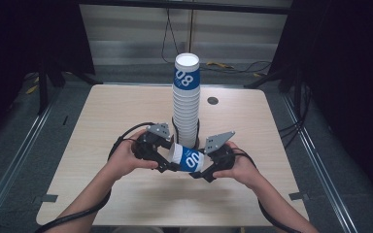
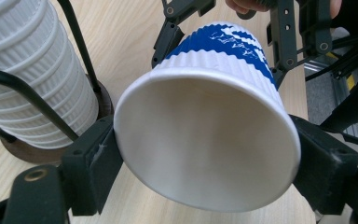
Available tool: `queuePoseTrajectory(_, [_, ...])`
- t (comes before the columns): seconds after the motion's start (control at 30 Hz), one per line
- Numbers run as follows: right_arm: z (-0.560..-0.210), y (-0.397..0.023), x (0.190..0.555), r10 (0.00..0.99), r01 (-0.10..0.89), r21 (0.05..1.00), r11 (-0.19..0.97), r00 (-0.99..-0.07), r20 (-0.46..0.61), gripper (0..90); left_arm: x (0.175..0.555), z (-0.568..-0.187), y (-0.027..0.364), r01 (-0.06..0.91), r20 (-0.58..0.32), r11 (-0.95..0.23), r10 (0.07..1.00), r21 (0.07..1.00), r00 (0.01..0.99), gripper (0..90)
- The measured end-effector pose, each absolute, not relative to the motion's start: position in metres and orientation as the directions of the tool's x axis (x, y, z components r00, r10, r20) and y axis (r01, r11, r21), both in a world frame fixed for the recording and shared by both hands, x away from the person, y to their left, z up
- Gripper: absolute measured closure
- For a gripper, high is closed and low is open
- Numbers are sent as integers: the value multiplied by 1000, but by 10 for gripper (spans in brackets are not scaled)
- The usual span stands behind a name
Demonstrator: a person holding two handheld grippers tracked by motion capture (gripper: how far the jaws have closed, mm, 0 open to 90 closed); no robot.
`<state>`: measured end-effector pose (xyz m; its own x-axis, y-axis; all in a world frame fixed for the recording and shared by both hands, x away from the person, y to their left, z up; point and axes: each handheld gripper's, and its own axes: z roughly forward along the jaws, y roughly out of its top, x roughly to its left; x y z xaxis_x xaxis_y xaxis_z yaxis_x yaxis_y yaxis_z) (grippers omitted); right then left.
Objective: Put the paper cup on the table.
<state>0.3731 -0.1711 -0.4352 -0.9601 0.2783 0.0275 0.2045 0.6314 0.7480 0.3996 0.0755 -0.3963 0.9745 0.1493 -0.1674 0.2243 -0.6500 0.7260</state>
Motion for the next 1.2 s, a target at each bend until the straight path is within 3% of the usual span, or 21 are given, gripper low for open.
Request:
queuePoseTrajectory(0.4, [-439, -178, 372, 303, 222, 726, 651, -953, 19, 144, 401, -391, 80, 224, -149, -739, 168, 635, 974, 184])
queuePoseTrajectory(1.2, [-449, -180, 368, 349, 253, 736, 628, -937, 24, 138, 405, -396, 93, 247, -137, -842, 207, 479, 969, 181])
